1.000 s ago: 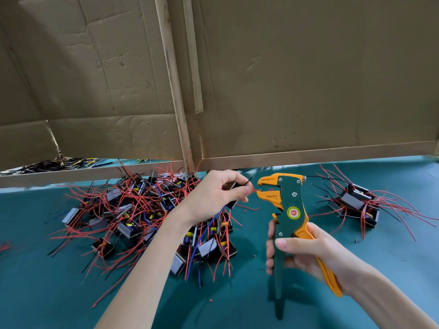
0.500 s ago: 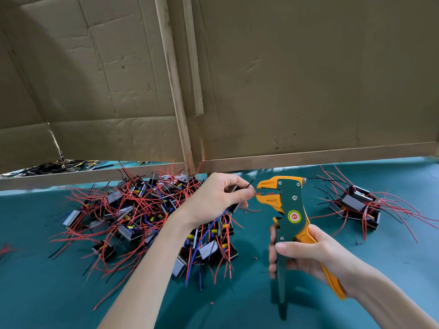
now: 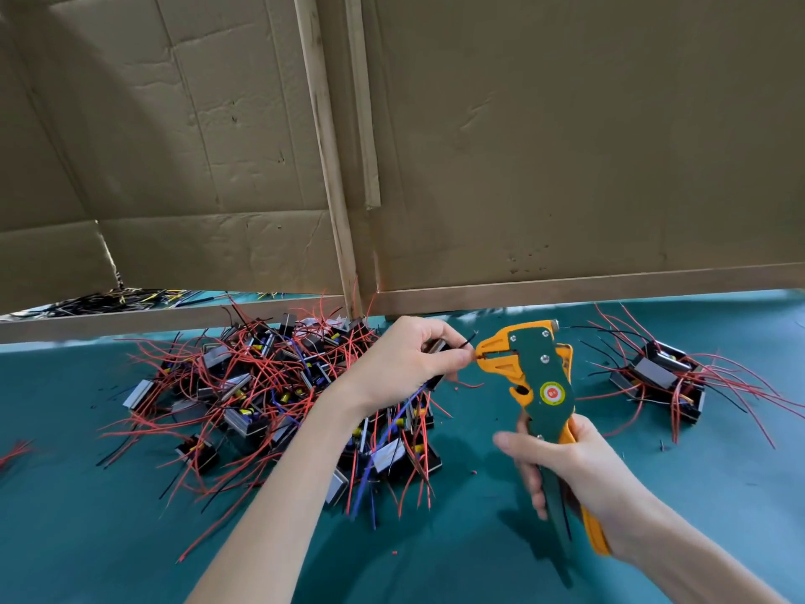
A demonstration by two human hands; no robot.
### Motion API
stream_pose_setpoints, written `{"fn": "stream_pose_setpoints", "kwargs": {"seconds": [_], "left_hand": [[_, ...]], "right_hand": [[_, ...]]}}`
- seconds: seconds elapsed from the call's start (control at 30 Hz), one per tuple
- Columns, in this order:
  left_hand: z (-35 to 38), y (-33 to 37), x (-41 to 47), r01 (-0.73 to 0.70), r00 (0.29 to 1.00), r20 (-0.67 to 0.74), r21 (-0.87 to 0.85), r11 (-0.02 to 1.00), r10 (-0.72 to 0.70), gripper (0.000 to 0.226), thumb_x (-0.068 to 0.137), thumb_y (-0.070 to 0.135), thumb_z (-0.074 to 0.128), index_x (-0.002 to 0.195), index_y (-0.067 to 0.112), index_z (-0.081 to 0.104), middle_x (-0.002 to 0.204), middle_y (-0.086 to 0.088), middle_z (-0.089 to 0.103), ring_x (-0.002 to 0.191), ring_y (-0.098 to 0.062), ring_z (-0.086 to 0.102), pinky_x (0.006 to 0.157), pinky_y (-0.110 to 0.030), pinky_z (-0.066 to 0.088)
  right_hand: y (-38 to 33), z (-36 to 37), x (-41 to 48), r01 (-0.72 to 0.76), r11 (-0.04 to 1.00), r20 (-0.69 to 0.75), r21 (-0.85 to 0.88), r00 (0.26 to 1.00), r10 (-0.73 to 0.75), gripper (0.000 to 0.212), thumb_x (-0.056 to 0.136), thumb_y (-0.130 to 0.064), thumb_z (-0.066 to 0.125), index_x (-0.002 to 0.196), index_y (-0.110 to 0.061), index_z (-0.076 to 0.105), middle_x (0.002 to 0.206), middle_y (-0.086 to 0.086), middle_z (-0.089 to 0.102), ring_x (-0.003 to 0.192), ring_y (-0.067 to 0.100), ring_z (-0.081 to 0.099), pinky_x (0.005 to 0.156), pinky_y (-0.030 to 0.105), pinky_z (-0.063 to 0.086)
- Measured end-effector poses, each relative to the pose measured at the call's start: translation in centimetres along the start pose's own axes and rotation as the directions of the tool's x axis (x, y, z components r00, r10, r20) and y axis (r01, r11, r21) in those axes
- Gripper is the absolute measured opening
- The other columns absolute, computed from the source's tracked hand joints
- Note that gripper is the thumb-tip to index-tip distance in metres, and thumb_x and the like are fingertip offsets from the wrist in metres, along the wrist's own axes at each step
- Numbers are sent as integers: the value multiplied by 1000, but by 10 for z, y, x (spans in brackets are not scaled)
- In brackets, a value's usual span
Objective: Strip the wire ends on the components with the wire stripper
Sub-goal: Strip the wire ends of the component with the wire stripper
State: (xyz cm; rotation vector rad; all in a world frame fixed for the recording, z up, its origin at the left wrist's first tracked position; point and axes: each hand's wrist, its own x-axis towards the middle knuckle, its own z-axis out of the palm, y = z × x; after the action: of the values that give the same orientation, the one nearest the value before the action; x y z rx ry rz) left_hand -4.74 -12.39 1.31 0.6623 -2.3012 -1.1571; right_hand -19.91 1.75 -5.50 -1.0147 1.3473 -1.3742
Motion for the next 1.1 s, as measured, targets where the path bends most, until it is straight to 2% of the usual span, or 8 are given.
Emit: {"fn": "stream_pose_setpoints", "kwargs": {"seconds": [0.07,0.17,0.23,0.53,0.67,0.83,0.97,1.1], "left_hand": [[6,-3,1,22,1000,-9,-52,998,-22,10,91,21,65,82,20,66,61,10,62,59,-5,50,62,-14,41],[12,-7,2,75,994,-44,-361,930,-97,6,93,11,60,87,10,59,72,2,63,63,-7,55,60,-24,53],[11,-7,3,75,988,-88,-424,903,-123,6,94,10,59,88,9,57,80,-1,62,63,-5,56,58,-24,54],[10,-1,5,116,978,-102,-457,882,-181,30,102,10,38,82,9,60,86,-1,60,69,-11,52,64,-22,45],[7,2,2,16,993,-111,-174,985,-36,34,102,11,40,85,19,67,81,15,65,70,-2,55,65,-15,45],[8,8,-1,-96,986,-129,69,993,105,30,99,12,48,90,30,70,85,19,65,72,4,55,69,-11,43],[9,9,-1,-99,981,-164,58,993,107,20,98,11,50,95,20,67,88,9,68,70,3,57,69,-13,45],[11,9,-2,-75,981,-176,22,997,78,11,98,15,51,88,18,51,87,0,71,66,1,56,69,-21,48]], "right_hand": [[0,1,0,-9,1000,25,30,1000,8,30,61,-23,86,60,-17,56,50,14,48,37,23,46,40,27,43],[-5,-2,2,-45,948,96,316,995,15,20,63,-4,83,74,-8,68,69,21,58,56,32,61,54,38,55],[-8,-6,4,-43,909,90,414,996,7,13,64,-4,74,77,-6,70,75,22,61,64,34,65,61,41,57],[-9,-10,4,-2,935,88,353,996,-31,21,64,-1,75,84,-5,70,79,26,61,69,39,65,65,44,58],[-7,-8,3,-22,939,131,343,991,-25,18,66,-7,73,84,-6,73,79,27,62,69,41,65,67,47,57],[-7,-8,2,-14,949,177,315,983,-44,22,67,-9,79,87,-7,73,79,26,63,69,40,65,68,48,56],[-7,-8,2,-22,954,219,300,975,-47,45,53,-22,94,90,-7,72,80,26,63,70,40,65,69,49,56],[-7,-9,2,-15,954,227,301,972,-56,47,53,-23,95,91,-7,72,80,25,64,71,39,65,70,49,55]]}}
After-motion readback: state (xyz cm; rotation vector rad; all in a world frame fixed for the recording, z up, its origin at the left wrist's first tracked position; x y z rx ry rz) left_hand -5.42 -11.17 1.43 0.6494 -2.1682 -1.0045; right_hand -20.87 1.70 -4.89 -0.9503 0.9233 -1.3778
